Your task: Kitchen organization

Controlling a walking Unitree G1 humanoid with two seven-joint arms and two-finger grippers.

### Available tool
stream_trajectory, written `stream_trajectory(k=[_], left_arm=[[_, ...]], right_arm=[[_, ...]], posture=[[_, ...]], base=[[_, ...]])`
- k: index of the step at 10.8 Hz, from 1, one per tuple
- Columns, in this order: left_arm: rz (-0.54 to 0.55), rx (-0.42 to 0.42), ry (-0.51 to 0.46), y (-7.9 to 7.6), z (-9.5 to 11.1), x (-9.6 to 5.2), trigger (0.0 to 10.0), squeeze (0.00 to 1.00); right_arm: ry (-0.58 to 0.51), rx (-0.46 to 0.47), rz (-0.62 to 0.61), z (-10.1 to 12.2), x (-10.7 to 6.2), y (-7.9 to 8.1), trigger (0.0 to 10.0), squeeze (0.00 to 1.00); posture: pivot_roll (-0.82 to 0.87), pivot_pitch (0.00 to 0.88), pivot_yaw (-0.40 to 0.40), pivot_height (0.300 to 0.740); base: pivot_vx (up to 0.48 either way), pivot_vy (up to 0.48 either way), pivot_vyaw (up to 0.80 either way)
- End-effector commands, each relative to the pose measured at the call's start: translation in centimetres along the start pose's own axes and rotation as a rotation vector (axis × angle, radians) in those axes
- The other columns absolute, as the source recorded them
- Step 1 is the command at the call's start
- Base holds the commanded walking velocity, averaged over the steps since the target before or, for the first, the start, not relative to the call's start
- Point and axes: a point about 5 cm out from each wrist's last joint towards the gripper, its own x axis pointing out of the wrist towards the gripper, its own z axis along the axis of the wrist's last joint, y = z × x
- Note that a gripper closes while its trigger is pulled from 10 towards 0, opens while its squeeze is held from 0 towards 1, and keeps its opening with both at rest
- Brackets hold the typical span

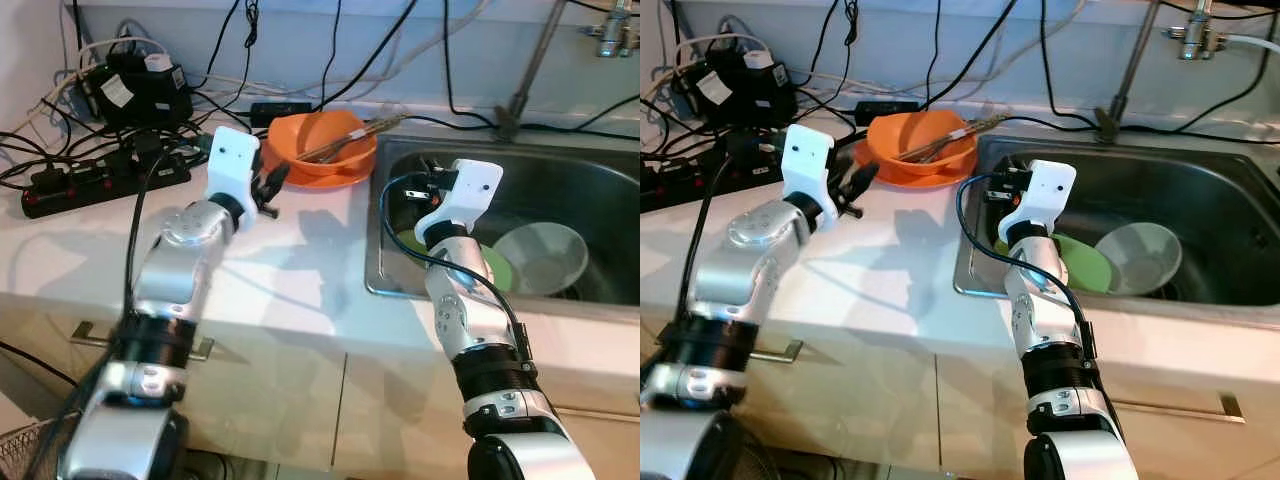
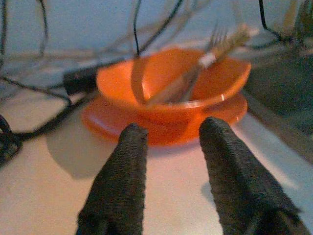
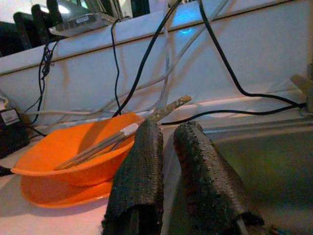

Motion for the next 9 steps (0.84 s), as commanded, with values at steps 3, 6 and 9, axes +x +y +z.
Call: stream_trajectory(k=[3,6,9], left_arm=[[-0.051,-0.077,0.049,0.6,0.5,1.3,10.0,1.00],[-0.065,-0.081,0.088,1.0,1.2,2.7,10.0,1.00],[-0.075,-0.034,0.134,0.5,1.1,3.8,10.0,0.00]], right_arm=[[0.012,0.007,-0.010,-0.3,-0.3,0.2,10.0,0.00],[0.012,0.010,-0.012,-0.4,-0.8,0.4,10.0,0.00],[-0.030,0.033,0.003,1.1,-1.1,1.0,10.0,0.00]], posture=[[0.20,0.052,0.066,0.740],[0.18,0.063,0.088,0.740],[0.15,0.103,0.106,0.740]], base=[[0.000,0.000,0.00],[0.000,0.000,0.00],[0.000,0.000,0.00]])
